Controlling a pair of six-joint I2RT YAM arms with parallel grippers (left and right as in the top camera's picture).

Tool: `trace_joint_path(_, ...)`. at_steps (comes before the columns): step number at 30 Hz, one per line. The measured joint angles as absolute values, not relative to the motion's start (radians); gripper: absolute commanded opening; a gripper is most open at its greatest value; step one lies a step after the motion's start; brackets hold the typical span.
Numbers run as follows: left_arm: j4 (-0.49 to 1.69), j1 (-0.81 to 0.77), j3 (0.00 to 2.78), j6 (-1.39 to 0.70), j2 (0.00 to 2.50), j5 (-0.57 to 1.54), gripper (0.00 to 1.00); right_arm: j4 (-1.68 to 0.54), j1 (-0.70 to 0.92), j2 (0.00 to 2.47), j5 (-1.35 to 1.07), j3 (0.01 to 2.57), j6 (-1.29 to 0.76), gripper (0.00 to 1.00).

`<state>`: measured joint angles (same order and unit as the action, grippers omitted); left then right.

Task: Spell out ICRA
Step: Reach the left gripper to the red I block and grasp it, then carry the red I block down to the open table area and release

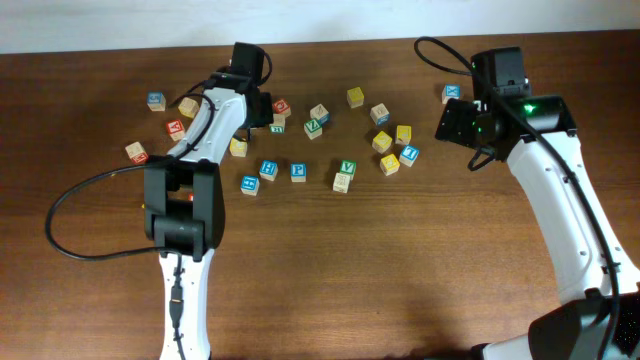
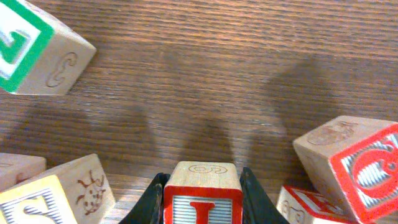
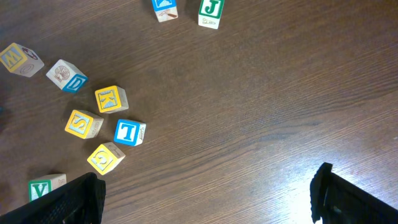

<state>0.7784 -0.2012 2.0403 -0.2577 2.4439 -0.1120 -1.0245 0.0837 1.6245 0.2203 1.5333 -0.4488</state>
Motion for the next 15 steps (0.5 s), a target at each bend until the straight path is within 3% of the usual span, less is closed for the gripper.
trace_joint_path(6, 0.952, -0.2, 2.04, -0.258, 2.3, -0.03, 0.14, -1.022, 0.084, 1.625, 0.22, 1.534, -0.449, 0.98)
trace_joint_path(9, 1.138, -0.2, 2.045, -0.276, 2.074, 0.004, 0.09, -1.022, 0.084, 1.625, 0.221, 1.534, -0.449, 0.99)
trace_joint_path(12, 1.398, -0.203, 2.052, -0.29, 1.936, 0.103, 0.12, -1.023, 0.084, 1.625, 0.221, 1.534, -0.449, 0.98)
trace_joint_path(15, 1.593, -0.254, 2.024, -0.296, 1.924, 0.138, 0.11, -1.024, 0.084, 1.625, 0.221, 1.534, -0.449, 0.98)
